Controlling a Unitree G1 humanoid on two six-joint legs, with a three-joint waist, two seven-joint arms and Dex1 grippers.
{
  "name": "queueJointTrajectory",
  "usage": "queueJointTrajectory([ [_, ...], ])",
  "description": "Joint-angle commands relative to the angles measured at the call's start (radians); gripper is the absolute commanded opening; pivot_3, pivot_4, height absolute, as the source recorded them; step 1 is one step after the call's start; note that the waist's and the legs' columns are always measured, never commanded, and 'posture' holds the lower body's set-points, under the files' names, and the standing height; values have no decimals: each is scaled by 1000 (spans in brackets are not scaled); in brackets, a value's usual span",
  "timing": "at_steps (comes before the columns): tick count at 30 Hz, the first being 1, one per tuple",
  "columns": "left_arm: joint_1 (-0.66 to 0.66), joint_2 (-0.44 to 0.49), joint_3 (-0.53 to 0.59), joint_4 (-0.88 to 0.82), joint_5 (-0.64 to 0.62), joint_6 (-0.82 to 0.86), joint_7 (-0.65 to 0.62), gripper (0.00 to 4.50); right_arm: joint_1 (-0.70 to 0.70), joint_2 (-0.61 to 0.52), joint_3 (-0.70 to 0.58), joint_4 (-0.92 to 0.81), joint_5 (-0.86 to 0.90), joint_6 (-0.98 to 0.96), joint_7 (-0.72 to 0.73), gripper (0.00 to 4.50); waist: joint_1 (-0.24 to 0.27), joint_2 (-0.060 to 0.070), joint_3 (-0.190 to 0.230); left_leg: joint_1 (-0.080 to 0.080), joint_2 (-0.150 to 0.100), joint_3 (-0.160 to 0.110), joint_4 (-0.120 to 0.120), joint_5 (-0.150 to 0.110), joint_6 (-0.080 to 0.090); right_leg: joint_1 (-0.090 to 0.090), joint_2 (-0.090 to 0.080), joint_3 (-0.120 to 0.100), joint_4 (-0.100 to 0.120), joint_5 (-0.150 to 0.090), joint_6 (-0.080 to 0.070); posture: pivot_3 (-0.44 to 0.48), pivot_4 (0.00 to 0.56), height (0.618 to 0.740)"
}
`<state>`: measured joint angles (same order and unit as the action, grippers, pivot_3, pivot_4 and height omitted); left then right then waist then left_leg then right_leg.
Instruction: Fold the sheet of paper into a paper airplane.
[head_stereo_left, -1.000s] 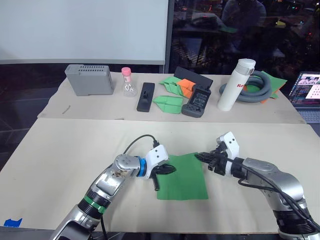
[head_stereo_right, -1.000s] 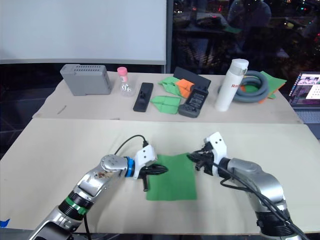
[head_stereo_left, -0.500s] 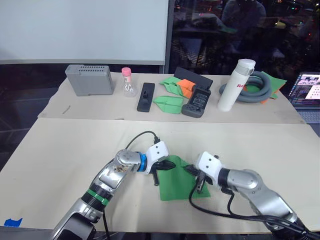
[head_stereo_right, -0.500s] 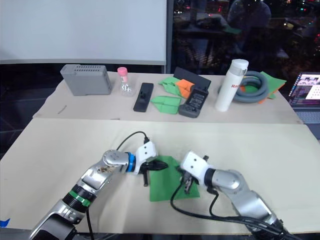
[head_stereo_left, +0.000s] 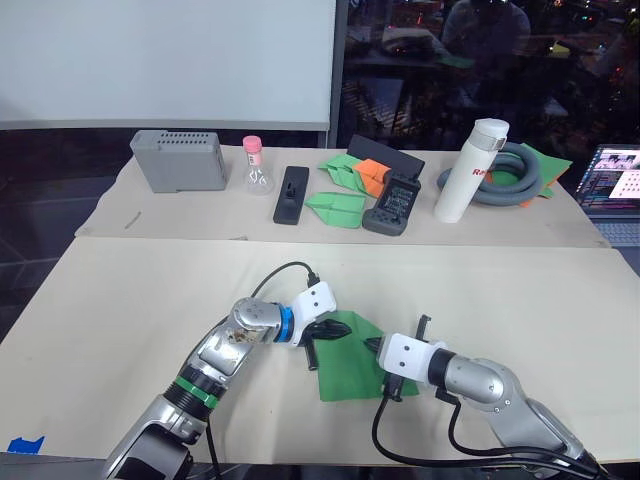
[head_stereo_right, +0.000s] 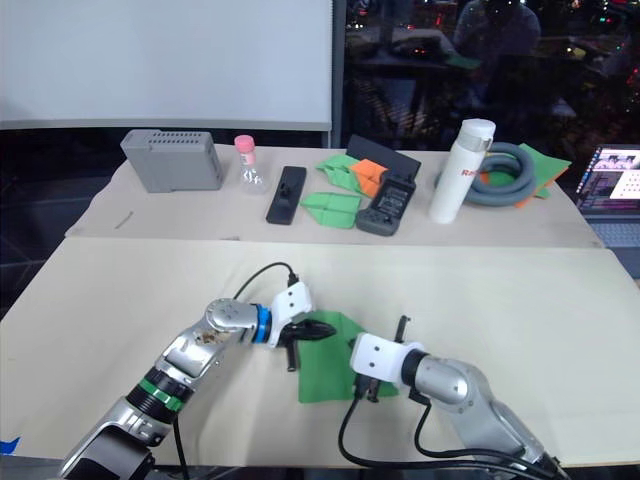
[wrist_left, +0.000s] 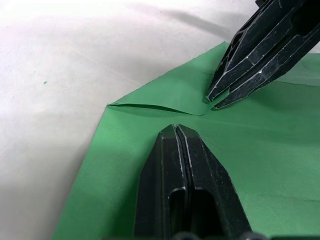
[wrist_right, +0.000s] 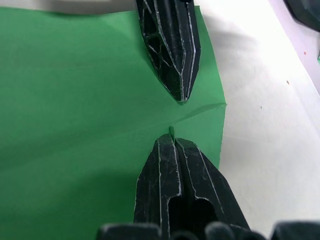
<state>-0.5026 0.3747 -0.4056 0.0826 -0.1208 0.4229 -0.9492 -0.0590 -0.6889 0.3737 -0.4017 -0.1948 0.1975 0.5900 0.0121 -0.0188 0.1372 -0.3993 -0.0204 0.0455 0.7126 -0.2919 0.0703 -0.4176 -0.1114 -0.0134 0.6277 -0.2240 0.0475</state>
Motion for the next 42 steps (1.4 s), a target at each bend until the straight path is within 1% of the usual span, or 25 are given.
queueJointTrajectory([
  [1,7,-38,53,-29,-43,47,34,0,15,-4,2,23,-29,-21,20,63,0,0,0,0,0,0,0,0,0,0,0,0,0,0,0,0,150,740],
  [5,-19,-134,125,-27,-78,91,131,0,20,27,-20,41,3,-11,27,63,0,0,0,0,0,0,0,0,0,0,0,0,0,0,0,0,150,740],
  [7,-29,-171,134,-40,-95,113,144,0,16,26,-27,54,-2,-11,39,63,0,0,0,0,0,0,0,0,0,0,0,0,0,0,0,0,150,740],
  [10,-26,-164,69,-36,-57,92,114,0,17,29,-40,61,0,-10,47,63,0,0,0,0,0,0,0,0,0,0,0,0,0,0,0,0,150,740],
  [16,-33,-155,1,-14,-18,89,95,0,27,25,-53,49,-9,-4,53,63,1,0,0,2,0,0,0,0,1,4,0,0,-1,0,0,0,150,740],
  [22,-51,-150,-35,33,29,68,102,0,32,16,-51,31,-18,-1,63,63,3,0,0,11,0,-1,-1,-2,4,14,0,-1,-4,-1,1,0,150,740],
  [30,-59,-132,-67,56,68,101,95,0,30,11,-64,13,-31,8,74,63,4,0,0,11,0,-1,-1,-3,4,14,0,0,-4,-1,1,0,150,740],
  [35,-56,-120,-82,58,78,127,88,0,27,37,-106,-13,37,33,86,63,6,0,0,11,0,-1,-1,-3,4,14,-1,0,-4,-1,1,0,150,740],
  [39,-61,-117,-91,65,91,129,85,0,17,24,-142,-67,77,68,121,1250,8,0,0,11,0,-1,-1,-3,4,14,-1,0,-4,-1,1,0,150,740],
  [42,-61,-119,-91,66,92,130,82,0,6,18,-203,-147,156,123,161,2328,7,0,0,11,0,-1,-1,-3,4,14,-1,0,-4,-1,1,0,150,740],
])
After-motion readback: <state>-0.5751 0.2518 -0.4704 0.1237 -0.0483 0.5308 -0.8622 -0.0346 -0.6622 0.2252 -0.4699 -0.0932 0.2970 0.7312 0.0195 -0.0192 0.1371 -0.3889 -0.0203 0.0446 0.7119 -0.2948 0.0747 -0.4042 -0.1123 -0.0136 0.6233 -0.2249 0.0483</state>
